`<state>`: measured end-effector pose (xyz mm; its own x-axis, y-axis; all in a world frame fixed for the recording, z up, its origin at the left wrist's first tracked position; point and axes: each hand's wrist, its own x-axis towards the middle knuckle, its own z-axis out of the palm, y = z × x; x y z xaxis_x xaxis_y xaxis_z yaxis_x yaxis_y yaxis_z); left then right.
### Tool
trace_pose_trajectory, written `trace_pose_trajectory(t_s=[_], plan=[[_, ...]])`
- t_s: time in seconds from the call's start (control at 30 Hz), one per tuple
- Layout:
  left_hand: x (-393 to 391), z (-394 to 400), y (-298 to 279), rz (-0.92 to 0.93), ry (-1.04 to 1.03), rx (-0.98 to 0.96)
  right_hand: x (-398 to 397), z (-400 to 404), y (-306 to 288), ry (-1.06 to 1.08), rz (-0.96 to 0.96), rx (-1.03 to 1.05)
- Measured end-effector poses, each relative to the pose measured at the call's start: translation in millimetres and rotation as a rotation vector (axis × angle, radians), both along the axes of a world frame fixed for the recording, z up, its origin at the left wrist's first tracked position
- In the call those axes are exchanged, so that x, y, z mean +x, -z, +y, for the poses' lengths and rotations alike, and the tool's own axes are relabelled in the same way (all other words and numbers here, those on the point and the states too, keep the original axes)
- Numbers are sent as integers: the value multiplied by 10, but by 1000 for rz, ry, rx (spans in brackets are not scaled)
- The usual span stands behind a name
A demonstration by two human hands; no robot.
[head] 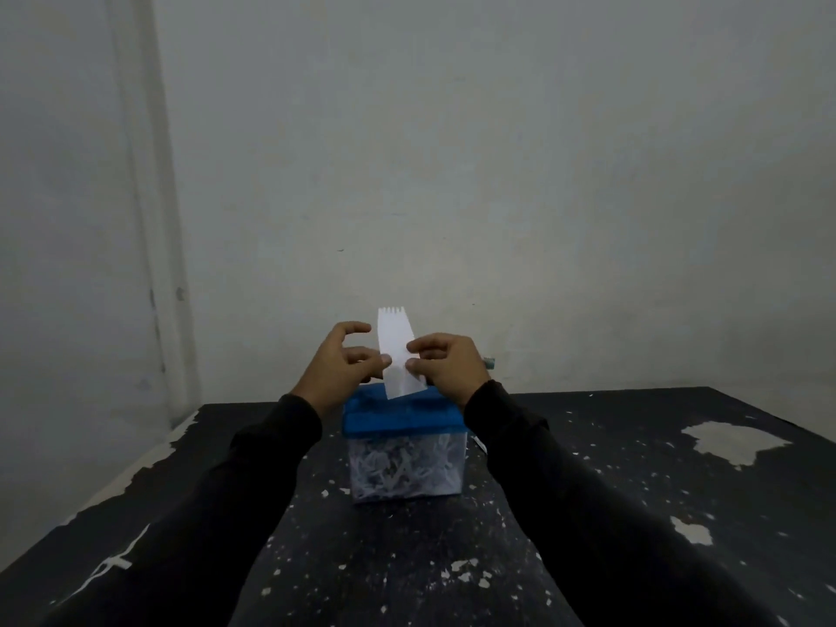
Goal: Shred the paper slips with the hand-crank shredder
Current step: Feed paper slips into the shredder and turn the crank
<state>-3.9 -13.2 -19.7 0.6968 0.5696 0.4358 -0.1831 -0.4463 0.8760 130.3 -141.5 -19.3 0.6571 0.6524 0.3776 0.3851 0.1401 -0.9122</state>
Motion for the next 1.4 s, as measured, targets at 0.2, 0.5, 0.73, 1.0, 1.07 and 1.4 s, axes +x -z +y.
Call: trace_pose_trajectory(t_s=[0.2,0.5,0.73,1.0,1.07,1.4], plan=[[28,106,1,-97,-92,169,38,61,16,3,19,11],[-23,158,256,-57,-78,195,13,116,86,59,-177,-85],[-38,139,367,-82,-124,262,84,-109,136,363,-730,168],[2,152,423,-79,-132,307,496,-499,508,300,-353,241],[3,159,420,-63,-130,303,583,-479,475,238,-264,248],[21,175,456,-31,-141,338,878,-255,493,143,-22,-275]])
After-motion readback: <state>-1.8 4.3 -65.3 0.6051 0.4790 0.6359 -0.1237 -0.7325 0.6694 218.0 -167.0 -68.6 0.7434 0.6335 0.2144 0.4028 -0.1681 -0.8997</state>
